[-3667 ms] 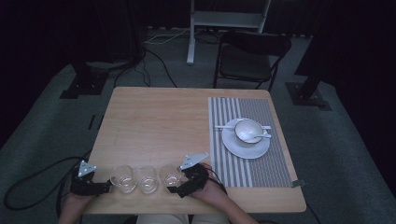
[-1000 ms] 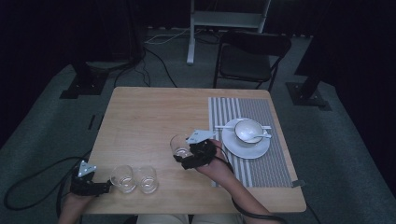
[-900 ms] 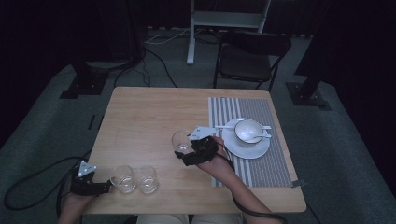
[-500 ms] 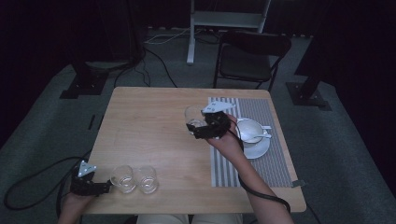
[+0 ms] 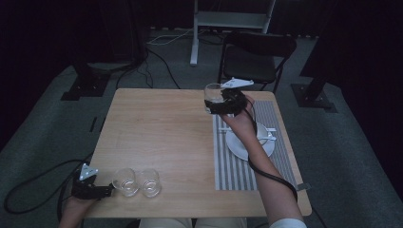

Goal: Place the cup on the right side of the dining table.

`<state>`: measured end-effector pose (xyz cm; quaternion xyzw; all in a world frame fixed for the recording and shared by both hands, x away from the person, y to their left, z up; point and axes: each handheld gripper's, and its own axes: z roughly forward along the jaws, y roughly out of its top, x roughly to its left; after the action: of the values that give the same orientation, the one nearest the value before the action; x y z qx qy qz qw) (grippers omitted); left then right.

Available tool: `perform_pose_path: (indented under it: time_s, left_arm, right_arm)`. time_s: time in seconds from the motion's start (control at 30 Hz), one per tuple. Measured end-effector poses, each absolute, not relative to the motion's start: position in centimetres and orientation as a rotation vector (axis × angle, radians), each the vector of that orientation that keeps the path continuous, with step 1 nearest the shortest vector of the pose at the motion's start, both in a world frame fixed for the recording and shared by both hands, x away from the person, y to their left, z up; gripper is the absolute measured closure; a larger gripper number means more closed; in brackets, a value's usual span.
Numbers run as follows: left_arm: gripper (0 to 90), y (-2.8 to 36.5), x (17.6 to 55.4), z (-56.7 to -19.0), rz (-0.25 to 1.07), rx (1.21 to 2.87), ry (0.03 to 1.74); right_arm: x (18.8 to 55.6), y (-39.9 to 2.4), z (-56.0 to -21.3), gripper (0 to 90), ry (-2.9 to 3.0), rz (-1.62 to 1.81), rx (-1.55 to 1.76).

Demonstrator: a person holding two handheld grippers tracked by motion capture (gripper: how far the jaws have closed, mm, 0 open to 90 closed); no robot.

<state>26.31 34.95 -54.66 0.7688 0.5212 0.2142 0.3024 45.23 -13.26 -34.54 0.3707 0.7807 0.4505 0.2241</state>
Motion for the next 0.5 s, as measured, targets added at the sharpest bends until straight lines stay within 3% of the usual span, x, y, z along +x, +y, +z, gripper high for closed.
perform_pose_path:
  time_s: [0.5]
  left_arm:
    - [2.5, 35.0, 26.3, -54.7, 0.568, 2.039, 1.381]
  right_arm:
    - [50.9, -17.2, -35.7, 20.3, 2.062, 1.121, 1.27]
